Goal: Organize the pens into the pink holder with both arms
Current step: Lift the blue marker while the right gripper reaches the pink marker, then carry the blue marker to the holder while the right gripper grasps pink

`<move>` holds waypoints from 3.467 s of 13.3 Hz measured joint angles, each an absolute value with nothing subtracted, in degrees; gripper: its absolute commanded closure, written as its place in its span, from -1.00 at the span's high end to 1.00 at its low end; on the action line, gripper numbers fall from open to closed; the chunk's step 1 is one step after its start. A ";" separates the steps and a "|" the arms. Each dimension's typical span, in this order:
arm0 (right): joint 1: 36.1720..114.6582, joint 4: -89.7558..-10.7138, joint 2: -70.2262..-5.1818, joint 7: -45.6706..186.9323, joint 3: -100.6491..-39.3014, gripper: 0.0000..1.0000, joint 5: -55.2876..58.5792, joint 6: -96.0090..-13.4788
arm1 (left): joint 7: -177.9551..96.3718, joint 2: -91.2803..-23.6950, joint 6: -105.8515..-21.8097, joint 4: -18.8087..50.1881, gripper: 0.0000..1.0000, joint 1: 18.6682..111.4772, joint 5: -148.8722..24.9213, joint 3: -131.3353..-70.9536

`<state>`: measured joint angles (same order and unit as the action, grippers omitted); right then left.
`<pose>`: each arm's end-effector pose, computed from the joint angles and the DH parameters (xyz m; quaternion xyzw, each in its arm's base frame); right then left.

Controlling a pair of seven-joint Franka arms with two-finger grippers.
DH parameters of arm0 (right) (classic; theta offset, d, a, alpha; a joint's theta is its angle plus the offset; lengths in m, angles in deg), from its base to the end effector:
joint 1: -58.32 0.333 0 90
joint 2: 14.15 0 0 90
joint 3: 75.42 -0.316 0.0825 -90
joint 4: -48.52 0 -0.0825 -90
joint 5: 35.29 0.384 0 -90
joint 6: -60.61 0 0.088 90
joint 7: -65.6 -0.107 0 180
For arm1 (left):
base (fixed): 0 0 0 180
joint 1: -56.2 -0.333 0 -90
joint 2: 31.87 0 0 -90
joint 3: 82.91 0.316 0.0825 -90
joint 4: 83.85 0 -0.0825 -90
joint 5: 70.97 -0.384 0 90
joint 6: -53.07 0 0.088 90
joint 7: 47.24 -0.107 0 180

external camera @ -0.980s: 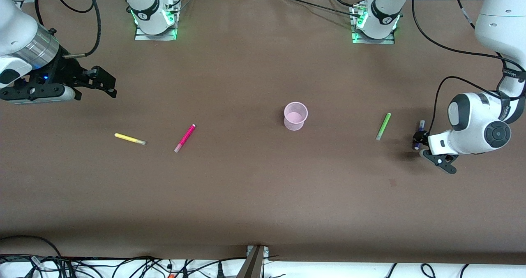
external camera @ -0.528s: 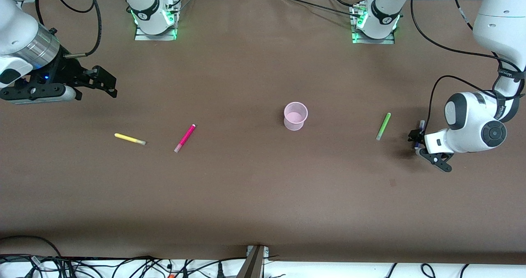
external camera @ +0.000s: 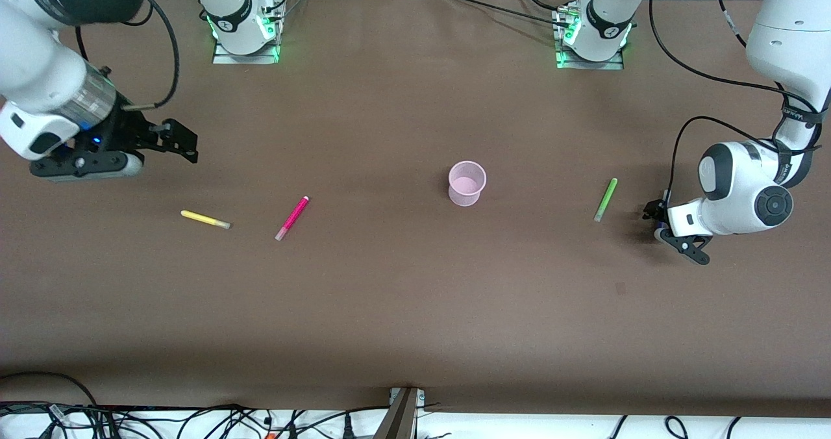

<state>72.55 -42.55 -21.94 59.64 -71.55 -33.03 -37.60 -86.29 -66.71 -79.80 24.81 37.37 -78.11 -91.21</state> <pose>0.5925 0.1145 0.5495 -0.9992 -0.0357 0.0076 0.0140 0.5997 0.1159 0.1677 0.9556 -0.2812 -0.0797 0.0374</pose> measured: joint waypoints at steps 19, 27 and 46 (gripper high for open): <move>76.56 -45.97 -32.71 62.40 -71.12 1.00 -30.13 -44.87 | -87.24 -63.47 -43.79 0.64 -1.00 37.54 -76.67 -103.27; 80.28 -53.61 -34.74 35.72 -71.63 0.95 -28.79 -51.31 | -87.51 -65.98 -46.30 -0.05 -1.00 40.61 -45.87 -112.93; 82.75 -55.08 -49.83 29.51 -71.38 0.09 -22.24 -65.08 | -107.23 -65.03 -85.42 21.63 -1.00 50.97 -43.51 -122.44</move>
<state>82.75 -55.08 -49.83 29.51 -71.38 -22.24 -65.08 -107.23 -65.03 -85.42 21.63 50.97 -43.51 -122.44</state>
